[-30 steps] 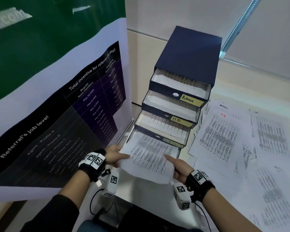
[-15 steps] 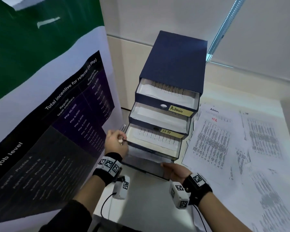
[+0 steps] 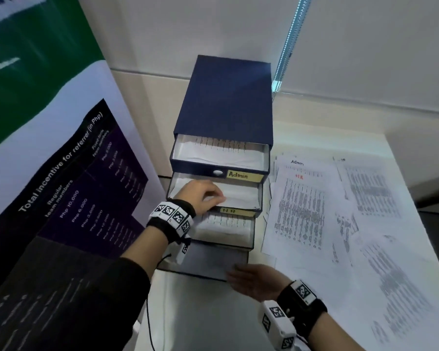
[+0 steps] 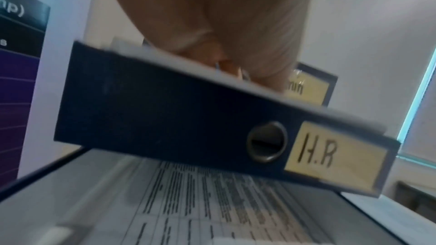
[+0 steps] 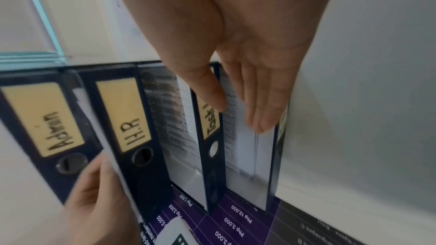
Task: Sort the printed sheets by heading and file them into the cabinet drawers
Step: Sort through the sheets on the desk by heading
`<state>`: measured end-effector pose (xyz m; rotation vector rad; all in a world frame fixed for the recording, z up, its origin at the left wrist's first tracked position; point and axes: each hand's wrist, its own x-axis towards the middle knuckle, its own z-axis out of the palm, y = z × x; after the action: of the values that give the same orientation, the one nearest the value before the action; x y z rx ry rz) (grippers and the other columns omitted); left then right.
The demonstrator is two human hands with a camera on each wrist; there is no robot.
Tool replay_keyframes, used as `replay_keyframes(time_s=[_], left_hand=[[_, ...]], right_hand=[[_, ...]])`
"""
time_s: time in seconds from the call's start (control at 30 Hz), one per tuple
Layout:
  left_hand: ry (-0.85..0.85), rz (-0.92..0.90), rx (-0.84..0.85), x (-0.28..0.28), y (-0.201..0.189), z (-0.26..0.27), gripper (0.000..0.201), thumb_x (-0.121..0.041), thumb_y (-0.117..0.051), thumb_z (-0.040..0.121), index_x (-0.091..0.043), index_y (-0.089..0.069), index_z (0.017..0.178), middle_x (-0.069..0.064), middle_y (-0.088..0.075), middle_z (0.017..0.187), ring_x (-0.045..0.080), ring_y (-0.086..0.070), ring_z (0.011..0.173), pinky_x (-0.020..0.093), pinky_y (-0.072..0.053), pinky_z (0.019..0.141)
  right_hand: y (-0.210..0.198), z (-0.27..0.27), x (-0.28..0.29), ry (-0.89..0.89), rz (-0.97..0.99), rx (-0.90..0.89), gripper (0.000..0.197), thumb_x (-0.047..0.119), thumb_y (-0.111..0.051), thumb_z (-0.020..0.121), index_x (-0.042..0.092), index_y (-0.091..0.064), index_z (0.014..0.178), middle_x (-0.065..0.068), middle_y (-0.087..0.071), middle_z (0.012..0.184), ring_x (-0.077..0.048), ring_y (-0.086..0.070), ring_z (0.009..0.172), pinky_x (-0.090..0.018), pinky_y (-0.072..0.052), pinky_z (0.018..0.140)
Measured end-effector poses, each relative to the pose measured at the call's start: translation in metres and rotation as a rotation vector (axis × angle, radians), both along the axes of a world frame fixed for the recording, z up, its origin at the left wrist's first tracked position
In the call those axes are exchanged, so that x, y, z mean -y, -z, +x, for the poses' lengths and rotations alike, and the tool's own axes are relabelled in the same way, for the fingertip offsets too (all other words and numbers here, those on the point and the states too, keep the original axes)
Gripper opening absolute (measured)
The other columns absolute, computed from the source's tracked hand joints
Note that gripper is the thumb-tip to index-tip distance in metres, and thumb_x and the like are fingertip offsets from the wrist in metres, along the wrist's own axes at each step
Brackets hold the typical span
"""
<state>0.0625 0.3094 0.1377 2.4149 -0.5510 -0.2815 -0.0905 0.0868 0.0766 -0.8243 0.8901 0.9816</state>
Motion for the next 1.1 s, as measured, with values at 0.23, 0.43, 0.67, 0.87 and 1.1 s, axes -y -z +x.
replay_keyframes(time_s=[0.23, 0.43, 0.67, 0.87, 1.1], left_hand=[[0.054, 0.030, -0.123, 0.009, 0.000, 0.010, 0.057, -0.078, -0.059, 0.065, -0.030, -0.074, 0.091, -0.016, -0.061, 0.096, 0.002, -0.057, 0.091, 0.034, -0.052, 0.087], [0.170, 0.473, -0.171, 0.025, -0.013, 0.013, 0.103, -0.099, -0.005, 0.061, -0.025, -0.074, 0.083, -0.006, -0.064, 0.114, 0.012, -0.059, 0.094, 0.036, -0.048, 0.090], [0.124, 0.758, 0.052, 0.097, -0.050, -0.039, 0.046, -0.054, -0.039, 0.096, -0.027, -0.058, 0.128, 0.002, -0.060, 0.126, 0.024, -0.052, 0.117, 0.037, -0.045, 0.095], [0.058, 0.217, -0.238, 0.202, -0.021, -0.065, 0.033, -0.041, -0.057, 0.093, -0.026, -0.063, 0.122, -0.001, -0.065, 0.112, 0.015, -0.060, 0.101, 0.034, -0.049, 0.093], [-0.348, 0.285, -0.485, 0.245, 0.090, -0.046, 0.034, -0.031, -0.067, 0.085, -0.006, -0.055, 0.104, 0.022, -0.059, 0.113, 0.031, -0.061, 0.096, 0.038, -0.053, 0.083]], right_hand=[[-0.016, -0.023, 0.052, -0.046, -0.058, 0.049, 0.020, 0.011, -0.057, 0.093, 0.005, -0.070, 0.108, -0.010, -0.071, 0.096, -0.021, -0.066, 0.069, -0.026, -0.053, 0.058], [0.013, 0.007, 0.124, -0.267, -0.654, 0.376, 0.027, 0.010, -0.059, 0.094, 0.001, -0.066, 0.119, -0.011, -0.069, 0.091, -0.020, -0.063, 0.072, -0.031, -0.058, 0.069], [0.047, 0.058, 0.208, -0.699, -1.454, 0.408, 0.084, 0.058, -0.072, 0.074, 0.009, -0.042, 0.136, -0.021, -0.039, 0.138, -0.040, -0.044, 0.124, -0.047, -0.045, 0.098], [0.051, 0.076, 0.219, -0.545, -1.331, 0.395, 0.104, 0.042, -0.088, 0.062, 0.007, -0.030, 0.141, -0.023, -0.038, 0.139, -0.040, -0.041, 0.130, -0.045, -0.041, 0.104], [0.047, 0.061, 0.266, -0.431, -1.269, 0.521, 0.041, 0.025, -0.073, 0.082, 0.002, -0.061, 0.114, -0.017, -0.067, 0.112, -0.032, -0.062, 0.107, -0.031, -0.046, 0.082]])
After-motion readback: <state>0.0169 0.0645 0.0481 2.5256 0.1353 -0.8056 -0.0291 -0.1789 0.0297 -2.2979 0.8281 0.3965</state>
